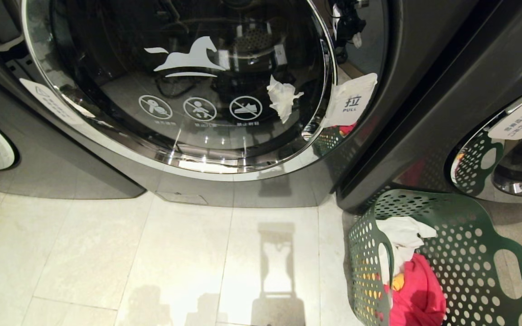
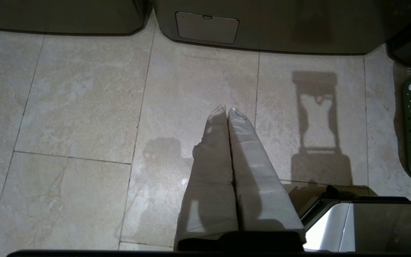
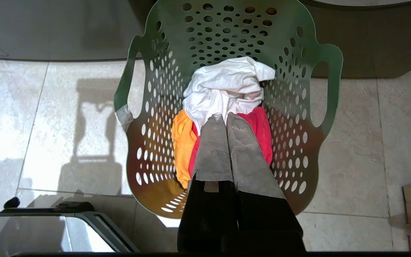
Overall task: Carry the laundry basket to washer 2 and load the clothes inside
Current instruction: Open the lid of the washing machine
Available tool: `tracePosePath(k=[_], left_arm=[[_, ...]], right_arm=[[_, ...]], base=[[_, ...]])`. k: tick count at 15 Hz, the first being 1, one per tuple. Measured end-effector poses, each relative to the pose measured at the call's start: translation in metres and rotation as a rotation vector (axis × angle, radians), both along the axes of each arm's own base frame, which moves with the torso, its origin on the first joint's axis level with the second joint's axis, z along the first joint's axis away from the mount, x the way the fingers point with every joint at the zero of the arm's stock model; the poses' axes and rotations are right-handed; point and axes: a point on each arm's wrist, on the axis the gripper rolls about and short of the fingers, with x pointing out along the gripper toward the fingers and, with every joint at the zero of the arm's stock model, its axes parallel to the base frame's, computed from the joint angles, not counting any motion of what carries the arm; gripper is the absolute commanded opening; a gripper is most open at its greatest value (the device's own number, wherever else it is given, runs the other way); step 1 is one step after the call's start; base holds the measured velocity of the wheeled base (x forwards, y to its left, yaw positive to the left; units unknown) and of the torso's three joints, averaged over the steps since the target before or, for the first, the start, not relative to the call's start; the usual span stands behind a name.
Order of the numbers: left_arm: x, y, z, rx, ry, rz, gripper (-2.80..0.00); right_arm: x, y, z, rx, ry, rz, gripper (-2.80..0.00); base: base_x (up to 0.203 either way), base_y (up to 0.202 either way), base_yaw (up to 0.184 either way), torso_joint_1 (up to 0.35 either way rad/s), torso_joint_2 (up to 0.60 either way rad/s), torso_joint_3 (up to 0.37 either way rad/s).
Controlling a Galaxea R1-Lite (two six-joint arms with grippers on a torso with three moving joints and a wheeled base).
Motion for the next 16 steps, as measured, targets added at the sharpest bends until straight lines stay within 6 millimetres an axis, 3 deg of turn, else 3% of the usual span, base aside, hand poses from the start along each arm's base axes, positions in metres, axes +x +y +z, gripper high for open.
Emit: tracePosePath(k=[10, 16], left_arm=[[0.0001, -0.0001, -0.0005, 0.009, 0.001, -0.002, -2.8], [0.0001, -0.0002, -0.0004, 0.025, 0.001, -0.007, -2.8]], right_arm=[[-0.0001, 0.0, 0.0001, 0.001, -0.003, 0.0, -2.8], [-0.0001, 0.0, 0.0001, 0.002, -0.003, 0.0, -2.8]], base=[[0.0, 0.0, 0.0, 0.0, 0.0, 0.004], [0.0, 0.0, 0.0, 0.002, 0.0, 0.176]])
